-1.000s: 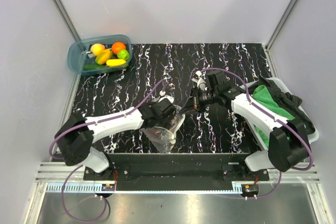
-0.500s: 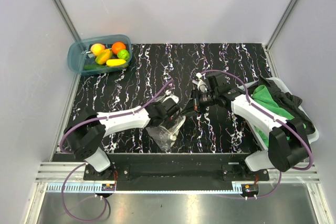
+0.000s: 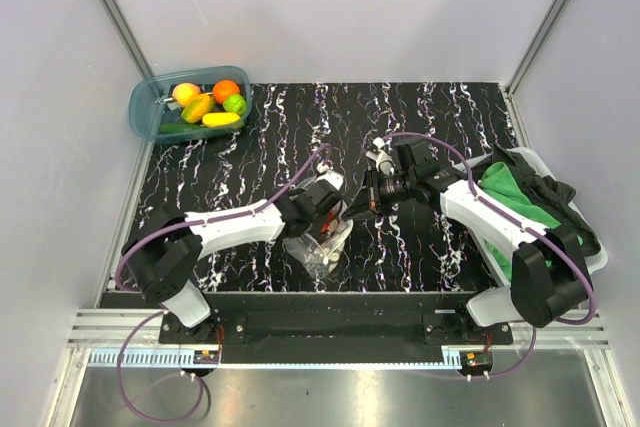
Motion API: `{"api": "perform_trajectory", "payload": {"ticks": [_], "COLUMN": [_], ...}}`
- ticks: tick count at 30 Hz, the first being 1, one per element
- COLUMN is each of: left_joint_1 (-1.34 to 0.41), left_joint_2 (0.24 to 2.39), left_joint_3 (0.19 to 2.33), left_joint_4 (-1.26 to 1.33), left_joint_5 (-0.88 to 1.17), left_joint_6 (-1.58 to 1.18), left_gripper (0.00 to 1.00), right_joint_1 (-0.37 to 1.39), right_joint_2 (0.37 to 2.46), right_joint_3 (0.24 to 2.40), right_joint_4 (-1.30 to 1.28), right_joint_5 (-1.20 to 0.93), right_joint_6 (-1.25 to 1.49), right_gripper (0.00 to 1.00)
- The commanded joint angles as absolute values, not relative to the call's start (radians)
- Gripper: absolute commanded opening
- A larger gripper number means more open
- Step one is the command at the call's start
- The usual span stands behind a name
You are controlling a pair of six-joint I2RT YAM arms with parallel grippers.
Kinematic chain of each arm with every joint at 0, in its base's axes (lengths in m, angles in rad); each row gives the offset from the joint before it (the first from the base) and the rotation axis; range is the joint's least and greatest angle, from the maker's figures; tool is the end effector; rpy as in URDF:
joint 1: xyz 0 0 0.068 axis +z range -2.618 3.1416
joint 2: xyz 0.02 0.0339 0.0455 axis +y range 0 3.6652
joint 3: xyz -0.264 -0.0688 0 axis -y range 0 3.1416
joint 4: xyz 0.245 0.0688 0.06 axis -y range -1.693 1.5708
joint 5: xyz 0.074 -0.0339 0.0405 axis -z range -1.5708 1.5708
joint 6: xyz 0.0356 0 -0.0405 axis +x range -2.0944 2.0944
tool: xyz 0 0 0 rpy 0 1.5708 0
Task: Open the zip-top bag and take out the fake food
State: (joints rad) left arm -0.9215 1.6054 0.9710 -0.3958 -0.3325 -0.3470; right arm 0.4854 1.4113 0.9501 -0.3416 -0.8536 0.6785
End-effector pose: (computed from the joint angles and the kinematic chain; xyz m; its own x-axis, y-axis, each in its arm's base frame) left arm 0.2012 -0.2458 0.1882 -0.7090 0.4024 -0.5791 0.4362 0.8955 0.0882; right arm 0.2456 0.1599 0.2488 -0.9784 -0.0497 -0.2006 -0.1999 0.4731 0.8580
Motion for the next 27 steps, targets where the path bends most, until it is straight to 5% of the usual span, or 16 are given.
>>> {"api": "perform_trajectory", "payload": {"ticks": [1,16,18,27], "left_joint_1": [-0.916,-0.934,-0.931,-0.919], "left_joint_2": [1.531,1.230,1.264,1.469], "left_joint_3": [0.966,0.867,0.874,0.936], "left_joint_4": [-0.351,-0.480,-0.472,-0.488], "left_joint_5": [-0.311,-0.192,-0.230,-0.155], "left_joint_6": [-0.342,-0.405,-0.435,-0.489], "left_gripper": [0.00,0.01,0.27,0.67], "right_joint_1": [0.492,0.489,0.489,0.489], "right_joint_2": [1.391,1.420,1.434,1.416], "right_joint_3": [0.950,0.982,0.986,0.971], "right_joint_4": [-0.322,-0.351,-0.350,-0.353], "right_joint_5": [-0.851,-0.821,-0.848,-0.851], "right_joint_6": [0.670,0.626,0.632,0.643], "right_gripper": [0.00,0.00,0.00,0.00]}}
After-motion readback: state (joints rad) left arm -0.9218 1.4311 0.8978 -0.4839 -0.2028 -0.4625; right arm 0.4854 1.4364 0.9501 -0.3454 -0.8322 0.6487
